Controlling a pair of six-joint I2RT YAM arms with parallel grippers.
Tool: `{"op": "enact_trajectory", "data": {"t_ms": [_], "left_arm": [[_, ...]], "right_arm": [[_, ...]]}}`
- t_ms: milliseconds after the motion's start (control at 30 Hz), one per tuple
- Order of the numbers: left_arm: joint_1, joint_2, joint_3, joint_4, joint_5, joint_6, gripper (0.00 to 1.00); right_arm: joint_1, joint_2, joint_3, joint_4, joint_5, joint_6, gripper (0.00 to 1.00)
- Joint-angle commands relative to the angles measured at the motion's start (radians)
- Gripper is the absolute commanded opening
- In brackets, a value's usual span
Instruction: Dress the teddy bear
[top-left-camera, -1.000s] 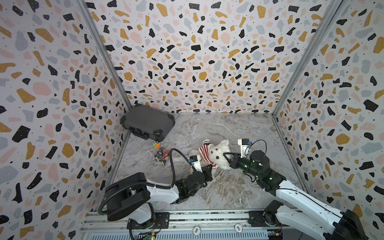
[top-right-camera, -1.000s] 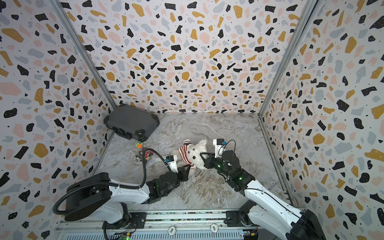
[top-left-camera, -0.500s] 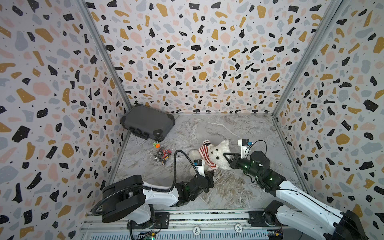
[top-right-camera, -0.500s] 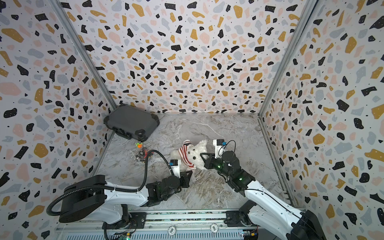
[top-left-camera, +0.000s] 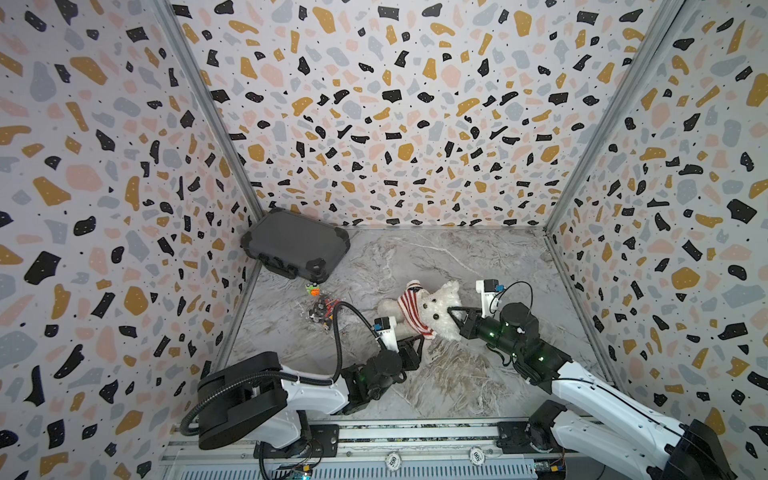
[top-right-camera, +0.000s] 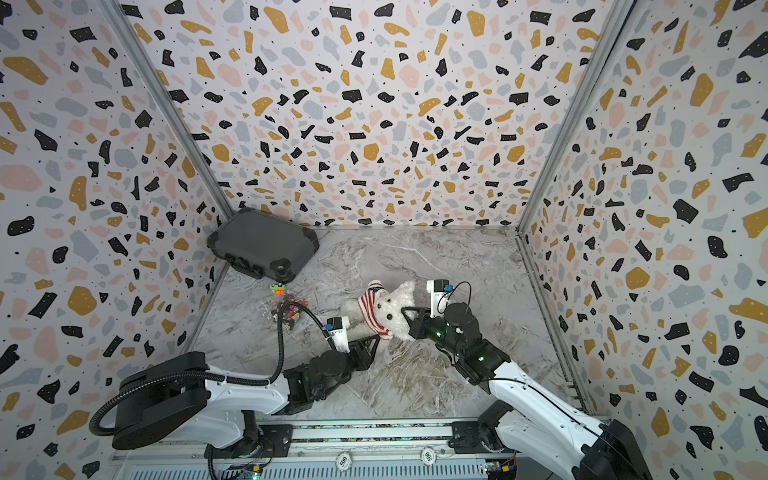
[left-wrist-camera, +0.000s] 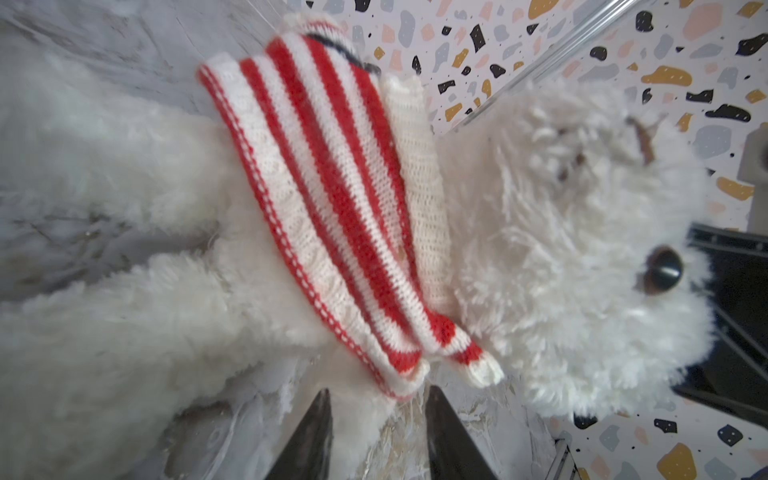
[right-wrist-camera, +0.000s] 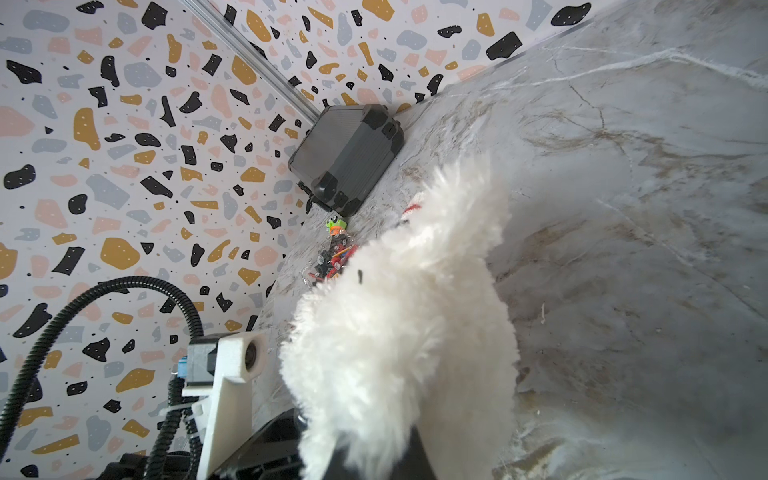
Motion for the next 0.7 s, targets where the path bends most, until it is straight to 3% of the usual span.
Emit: {"op": "enact_trajectory", "data": {"t_ms": [0, 533, 667], "left_arm": [[0.018, -0.012, 0.004, 0.062, 0.003, -0.004, 0.37], [0.046, 0.092, 0.074, 0.088, 0.053, -0.014, 0.33], [0.047, 0.102, 0.083, 0.071, 0.064, -0.011, 0.27]], "right_arm": [[-0.003, -0.024, 0.002, 0.043, 0.001, -0.004, 0.00], [-0.003, -0.030, 0.000, 0.052, 0.004, -0.005, 0.00], [-0.005, -0.031, 0.000, 0.045, 0.008, -0.010, 0.00]]}}
